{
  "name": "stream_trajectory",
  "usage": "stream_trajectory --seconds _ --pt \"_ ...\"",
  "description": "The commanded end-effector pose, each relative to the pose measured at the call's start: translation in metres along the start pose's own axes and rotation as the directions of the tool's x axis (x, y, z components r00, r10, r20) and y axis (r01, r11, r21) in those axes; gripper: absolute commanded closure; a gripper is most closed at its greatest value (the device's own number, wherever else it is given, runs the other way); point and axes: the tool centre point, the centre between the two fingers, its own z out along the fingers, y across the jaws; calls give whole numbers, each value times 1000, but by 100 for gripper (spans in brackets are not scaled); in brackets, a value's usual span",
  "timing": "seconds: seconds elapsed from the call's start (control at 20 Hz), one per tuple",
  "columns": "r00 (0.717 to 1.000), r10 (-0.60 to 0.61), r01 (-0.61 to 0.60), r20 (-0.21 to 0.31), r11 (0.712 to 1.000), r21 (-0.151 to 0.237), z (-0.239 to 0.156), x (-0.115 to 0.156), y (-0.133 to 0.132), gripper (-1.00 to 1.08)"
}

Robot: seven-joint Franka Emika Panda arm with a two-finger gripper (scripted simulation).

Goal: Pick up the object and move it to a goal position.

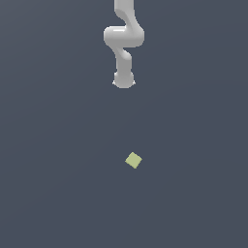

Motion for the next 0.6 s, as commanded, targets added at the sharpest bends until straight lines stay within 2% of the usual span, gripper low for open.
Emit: stream_trajectory --seconds 0.0,0.3,0.55 --pt "999 -53 53 -11 999 7 8 5 -16 -100" --pt "985 -173 173 -21 985 22 41 10 -45 -100" --pt "965 -262 262 -17 964 36 79 7 -57 -100"
